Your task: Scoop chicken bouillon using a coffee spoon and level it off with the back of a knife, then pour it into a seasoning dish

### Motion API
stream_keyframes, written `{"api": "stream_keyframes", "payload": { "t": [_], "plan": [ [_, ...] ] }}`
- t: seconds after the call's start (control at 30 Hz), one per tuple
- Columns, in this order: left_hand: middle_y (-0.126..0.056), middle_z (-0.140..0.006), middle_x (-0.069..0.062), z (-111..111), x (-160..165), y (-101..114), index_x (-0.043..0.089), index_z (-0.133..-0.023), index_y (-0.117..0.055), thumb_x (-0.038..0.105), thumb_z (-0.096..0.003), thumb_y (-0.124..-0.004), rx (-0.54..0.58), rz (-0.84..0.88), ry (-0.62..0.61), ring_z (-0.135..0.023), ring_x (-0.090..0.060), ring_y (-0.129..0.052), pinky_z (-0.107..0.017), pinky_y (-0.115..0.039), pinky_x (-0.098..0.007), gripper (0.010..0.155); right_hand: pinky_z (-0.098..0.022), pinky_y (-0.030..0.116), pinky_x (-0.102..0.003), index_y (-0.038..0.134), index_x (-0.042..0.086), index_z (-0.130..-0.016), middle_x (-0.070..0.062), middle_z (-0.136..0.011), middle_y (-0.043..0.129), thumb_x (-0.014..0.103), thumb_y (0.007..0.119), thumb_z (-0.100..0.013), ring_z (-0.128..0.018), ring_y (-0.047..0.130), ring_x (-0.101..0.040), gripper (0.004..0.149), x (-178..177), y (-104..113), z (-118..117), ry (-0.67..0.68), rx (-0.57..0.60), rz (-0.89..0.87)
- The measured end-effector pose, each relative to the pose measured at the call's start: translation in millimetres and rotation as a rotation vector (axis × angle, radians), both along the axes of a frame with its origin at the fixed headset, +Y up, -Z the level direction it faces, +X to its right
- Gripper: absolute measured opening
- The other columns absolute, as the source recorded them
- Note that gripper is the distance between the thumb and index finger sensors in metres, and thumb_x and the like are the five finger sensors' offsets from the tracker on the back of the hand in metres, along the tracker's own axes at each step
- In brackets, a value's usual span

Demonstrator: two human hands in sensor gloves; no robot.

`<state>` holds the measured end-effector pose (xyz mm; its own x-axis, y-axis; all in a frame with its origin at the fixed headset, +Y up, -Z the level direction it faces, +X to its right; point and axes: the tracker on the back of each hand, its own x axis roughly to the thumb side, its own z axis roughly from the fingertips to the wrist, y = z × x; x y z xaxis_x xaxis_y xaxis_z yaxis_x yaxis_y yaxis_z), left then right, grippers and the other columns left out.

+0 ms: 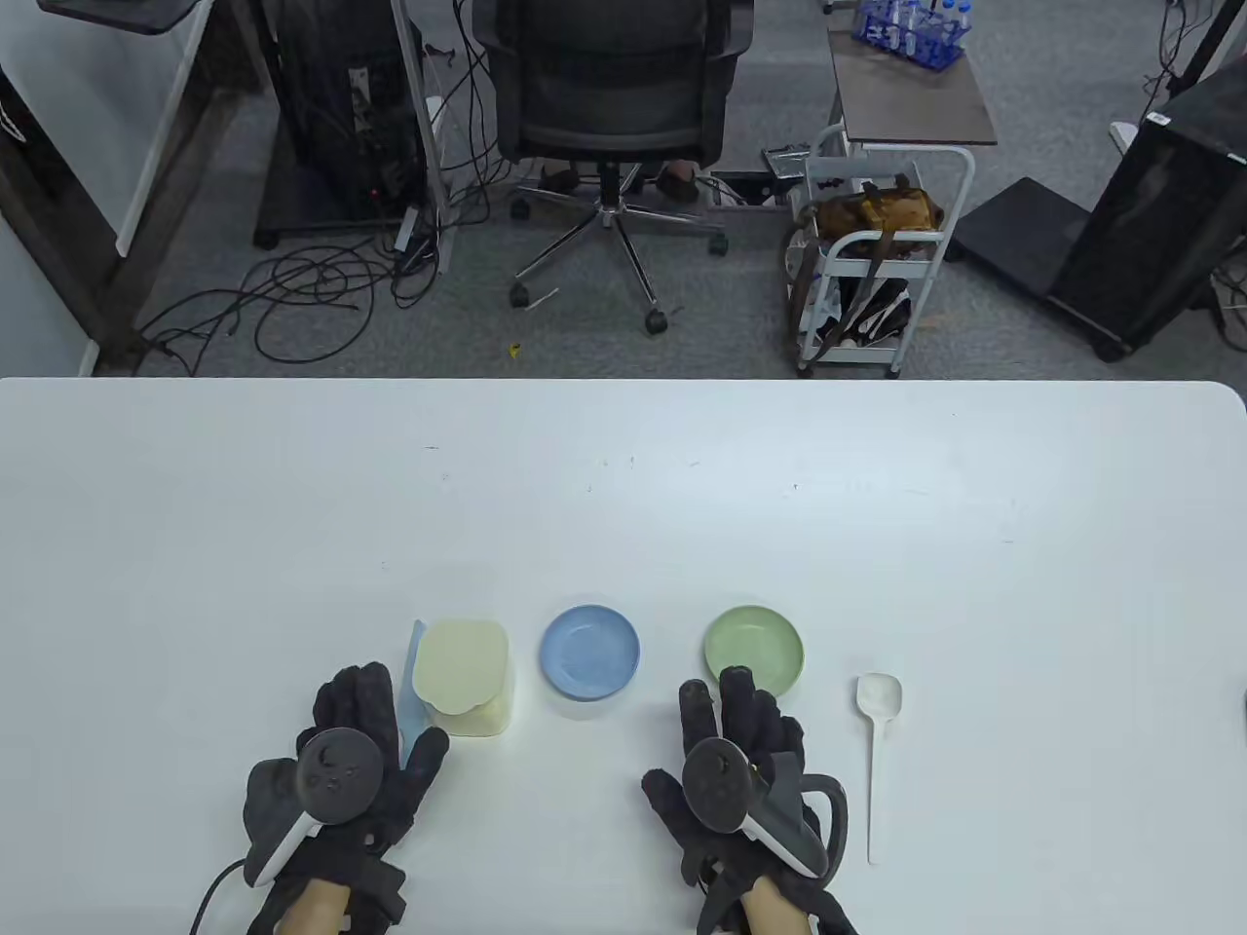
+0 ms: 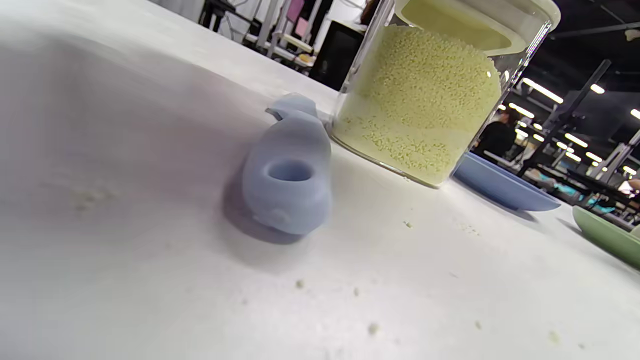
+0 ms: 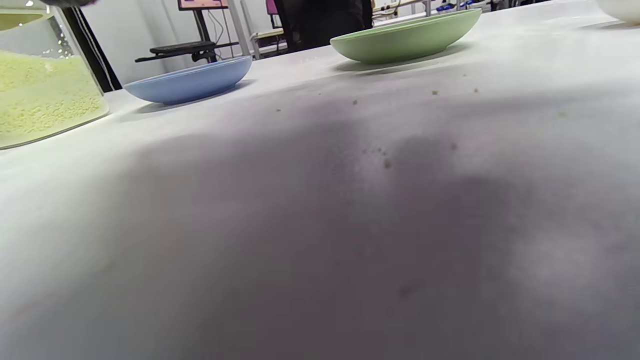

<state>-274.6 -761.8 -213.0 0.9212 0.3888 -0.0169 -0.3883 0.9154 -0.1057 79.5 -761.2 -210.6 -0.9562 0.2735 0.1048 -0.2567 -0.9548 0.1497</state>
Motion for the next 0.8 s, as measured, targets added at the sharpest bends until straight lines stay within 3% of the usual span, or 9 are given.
{"api": "stream_keyframes", "payload": {
  "t": [0.53, 0.63, 0.8],
  "plan": [
    [-0.014, -0.118, -0.024, 0, 1, 0, 0.012, -0.110, -0.007, 0.078, -0.0444, -0.038, -0.033, 0.034, -0.011, -0.110, -0.052, -0.019, -0.071, -0.029, -0.072, 0.099, -0.072, 0.015, -0.071, -0.006, 0.034, -0.089, -0.008, -0.099, -0.021, 0.058, 0.065, -0.045, -0.103, 0.015, -0.046, 0.087, -3, 5, 2, 0.021, 0.061, 0.043],
    [-0.016, -0.119, -0.024, -2, -2, -1, 0.012, -0.111, -0.009, 0.078, -0.0447, -0.038, -0.020, -0.050, 0.018, -0.110, -0.052, -0.021, -0.071, -0.030, -0.071, 0.097, -0.072, 0.018, -0.070, -0.005, 0.034, -0.090, -0.010, -0.100, -0.019, 0.059, 0.066, -0.045, -0.102, 0.023, -0.044, 0.088, -7, 3, 1, 0.040, 0.084, 0.062],
    [-0.015, -0.119, -0.024, -3, -5, -3, 0.012, -0.110, -0.009, 0.077, -0.0449, -0.039, -0.041, -0.011, 0.021, -0.110, -0.052, -0.020, -0.071, -0.029, -0.071, 0.097, -0.073, 0.021, -0.069, -0.005, 0.034, -0.090, -0.010, -0.103, -0.015, 0.061, 0.068, -0.043, -0.100, 0.030, -0.042, 0.092, -24, 9, 1, 0.106, 0.142, 0.088]
  ]
}}
